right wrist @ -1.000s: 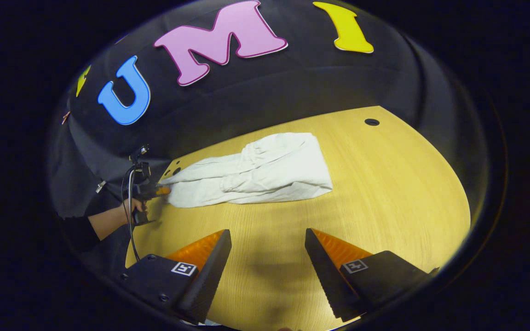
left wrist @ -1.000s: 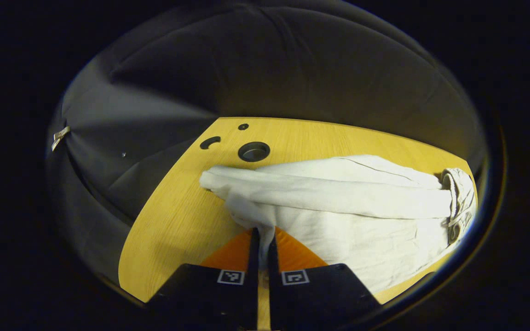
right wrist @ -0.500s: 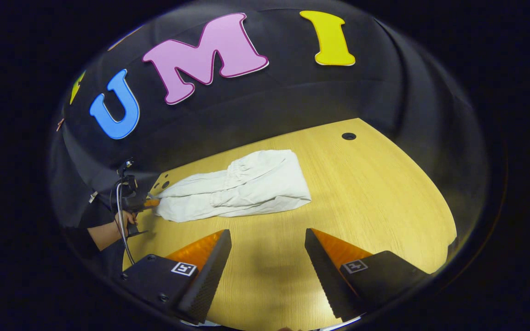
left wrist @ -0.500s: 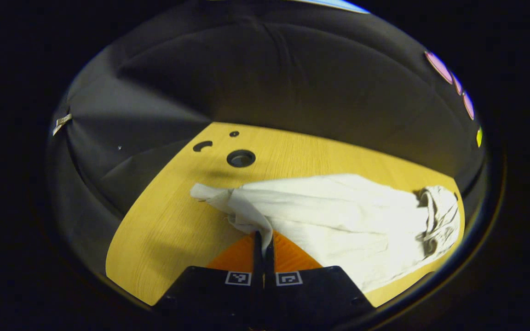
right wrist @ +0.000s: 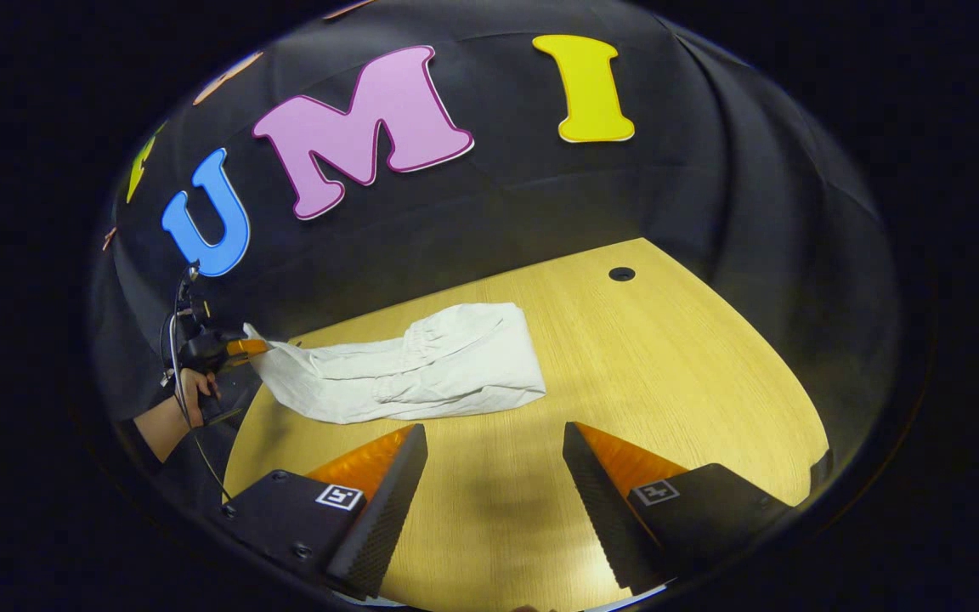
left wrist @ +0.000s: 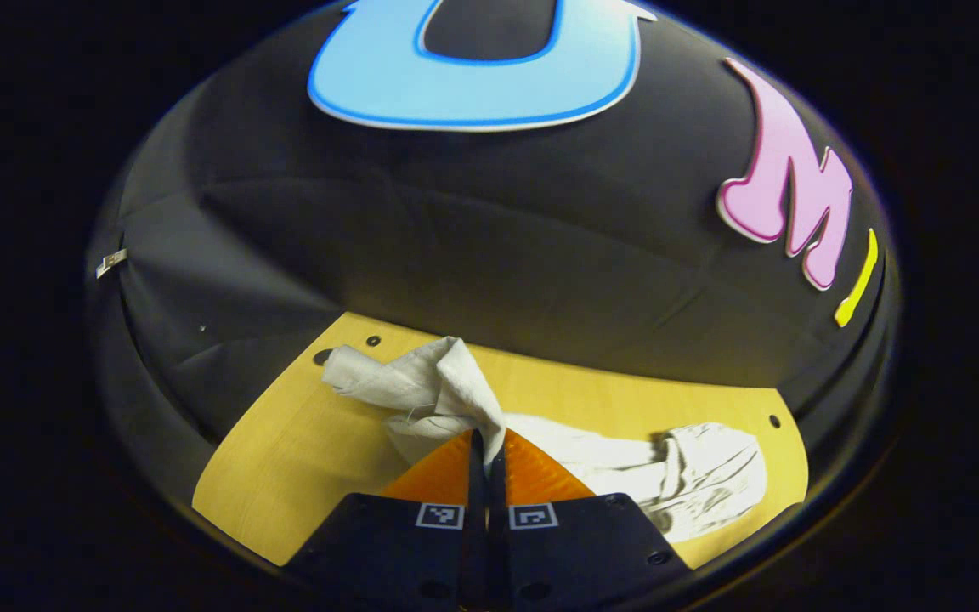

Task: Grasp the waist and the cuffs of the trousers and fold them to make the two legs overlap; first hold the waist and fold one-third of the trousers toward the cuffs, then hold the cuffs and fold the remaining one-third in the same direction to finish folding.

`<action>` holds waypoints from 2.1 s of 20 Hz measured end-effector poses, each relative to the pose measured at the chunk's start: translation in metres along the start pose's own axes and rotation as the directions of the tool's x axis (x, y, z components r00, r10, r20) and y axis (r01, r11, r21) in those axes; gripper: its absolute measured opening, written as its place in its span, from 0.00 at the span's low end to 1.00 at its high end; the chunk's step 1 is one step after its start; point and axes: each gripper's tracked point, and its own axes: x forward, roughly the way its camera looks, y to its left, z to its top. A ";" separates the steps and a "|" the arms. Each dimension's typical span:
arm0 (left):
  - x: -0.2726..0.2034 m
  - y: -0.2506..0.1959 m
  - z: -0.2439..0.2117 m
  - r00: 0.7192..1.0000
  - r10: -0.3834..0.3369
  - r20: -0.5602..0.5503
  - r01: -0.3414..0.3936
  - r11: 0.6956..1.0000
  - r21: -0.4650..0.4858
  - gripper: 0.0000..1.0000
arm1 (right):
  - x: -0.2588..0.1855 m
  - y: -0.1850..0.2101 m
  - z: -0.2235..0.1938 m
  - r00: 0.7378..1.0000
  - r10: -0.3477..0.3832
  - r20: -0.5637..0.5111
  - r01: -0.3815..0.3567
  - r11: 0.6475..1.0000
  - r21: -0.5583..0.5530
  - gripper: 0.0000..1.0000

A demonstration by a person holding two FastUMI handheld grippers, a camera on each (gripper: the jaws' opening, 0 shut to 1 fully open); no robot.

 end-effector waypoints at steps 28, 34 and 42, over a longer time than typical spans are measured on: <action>0.009 -0.386 -0.121 0.914 -0.367 -0.174 0.364 0.930 -0.048 0.14 | -0.027 -0.117 0.014 0.999 -0.025 0.023 0.025 0.999 -0.027 0.98; -0.027 -0.390 -0.150 0.888 -0.401 -0.226 0.403 0.914 -0.039 0.63 | -0.026 -0.112 0.007 1.000 -0.012 0.021 0.013 1.000 -0.025 0.98; -0.122 -0.296 -0.108 0.966 -0.252 -0.049 0.257 0.954 0.153 0.96 | -0.043 -0.084 0.014 0.997 0.001 0.083 0.000 1.000 -0.020 0.99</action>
